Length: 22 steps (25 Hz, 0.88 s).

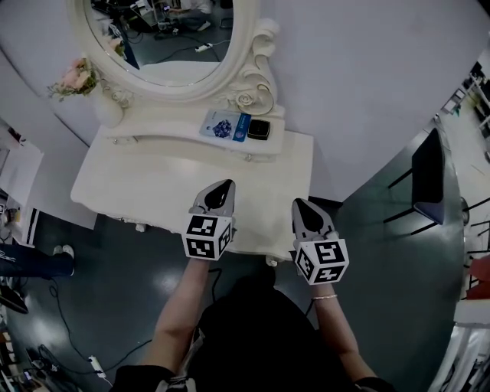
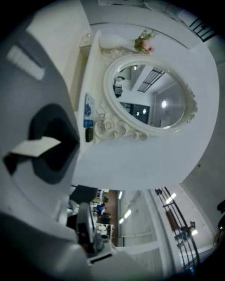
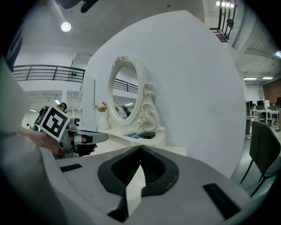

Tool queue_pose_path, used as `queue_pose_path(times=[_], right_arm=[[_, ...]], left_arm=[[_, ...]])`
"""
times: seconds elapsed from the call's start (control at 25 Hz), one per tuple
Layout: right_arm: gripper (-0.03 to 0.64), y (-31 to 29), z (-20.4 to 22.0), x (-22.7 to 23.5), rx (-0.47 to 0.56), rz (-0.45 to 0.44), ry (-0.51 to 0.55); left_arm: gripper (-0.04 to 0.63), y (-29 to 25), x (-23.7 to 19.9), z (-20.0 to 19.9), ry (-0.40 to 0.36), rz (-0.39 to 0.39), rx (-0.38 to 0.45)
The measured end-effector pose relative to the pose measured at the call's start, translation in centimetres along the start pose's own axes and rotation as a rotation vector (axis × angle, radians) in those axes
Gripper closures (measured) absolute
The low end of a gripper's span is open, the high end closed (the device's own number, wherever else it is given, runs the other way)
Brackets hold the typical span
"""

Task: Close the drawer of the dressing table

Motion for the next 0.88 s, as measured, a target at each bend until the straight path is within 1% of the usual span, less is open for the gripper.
queue_pose_path(times=[0.2, 0.44, 0.88], right_arm=[[0.612, 0.7, -0.3, -0.3, 0.011, 0.011, 0.013], [0.612, 1.7, -0.8, -1.2, 0.027, 0.028, 0.067], [0.614, 2.1, -1.0, -1.7, 0.045, 0.022, 0.034]], left_arm=[[0.589, 1.6, -0.2, 0.0, 0.007, 0.007, 0.017], [0.589, 3.0, -0.4, 0.3, 0.004, 0.006, 0.023], [0.589, 4.2, -0.4, 0.2, 0.013, 0.005, 0.044]])
Point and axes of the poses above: the fingertips, and each gripper's own axes: y backward along the fingers, x to its right, z out of its underside, the point moved 10 cm from there along y, backward along the fingers, and after that the axes turned 10 degrees about y, right-handed, at the moved point
